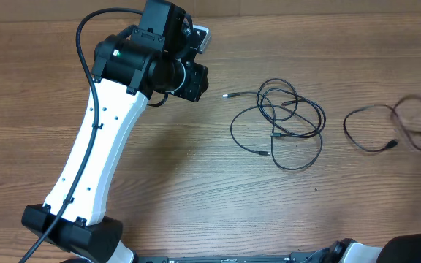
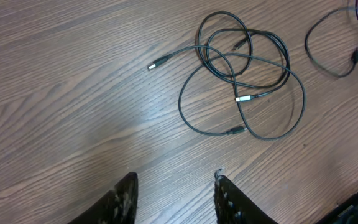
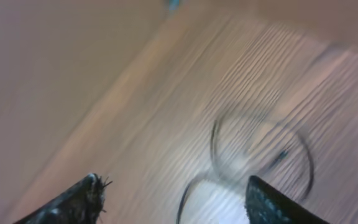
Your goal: Untangle cables
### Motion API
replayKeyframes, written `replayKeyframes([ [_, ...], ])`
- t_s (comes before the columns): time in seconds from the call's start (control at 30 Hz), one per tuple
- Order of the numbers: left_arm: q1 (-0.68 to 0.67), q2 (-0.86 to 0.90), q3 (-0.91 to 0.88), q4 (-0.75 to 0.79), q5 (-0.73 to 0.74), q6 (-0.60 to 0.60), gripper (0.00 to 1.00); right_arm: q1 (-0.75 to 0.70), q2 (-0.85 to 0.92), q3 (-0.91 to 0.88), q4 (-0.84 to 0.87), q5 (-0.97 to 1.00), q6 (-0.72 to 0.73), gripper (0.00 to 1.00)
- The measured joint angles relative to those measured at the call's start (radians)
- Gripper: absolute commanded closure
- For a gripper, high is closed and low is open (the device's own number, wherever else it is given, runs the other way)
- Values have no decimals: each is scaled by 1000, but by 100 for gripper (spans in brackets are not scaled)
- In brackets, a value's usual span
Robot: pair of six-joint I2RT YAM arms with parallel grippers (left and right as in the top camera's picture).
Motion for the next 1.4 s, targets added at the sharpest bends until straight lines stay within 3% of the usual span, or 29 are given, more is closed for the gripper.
replayKeyframes([
  [0.13, 0, 0, 0, -11, -53, -6, 60, 64, 2, -4, -165, -141, -99, 18],
  [0.27, 0, 0, 0, -64, -203, -82, 57, 175, 3, -40, -275, -184, -180, 16],
  [0.53, 27, 0, 0, -285, -406, -298, 60, 361, 77, -183, -273, -126, -242, 16],
  [0.67, 58, 0, -1, -373, -432, -349, 64, 415, 135, -241, -234, -90, -248, 18],
  [1.0, 71, 0, -53, -375, -386, -363, 67, 466, 280, -340, -145, -75, -252, 21],
  [1.1, 71, 0, -100, -372, -376, -363, 66, 467, 317, -346, -138, -78, -241, 27],
  [1.4, 105, -105, -253, -374, -372, -363, 67, 467, 324, -352, -156, -210, -230, 34],
])
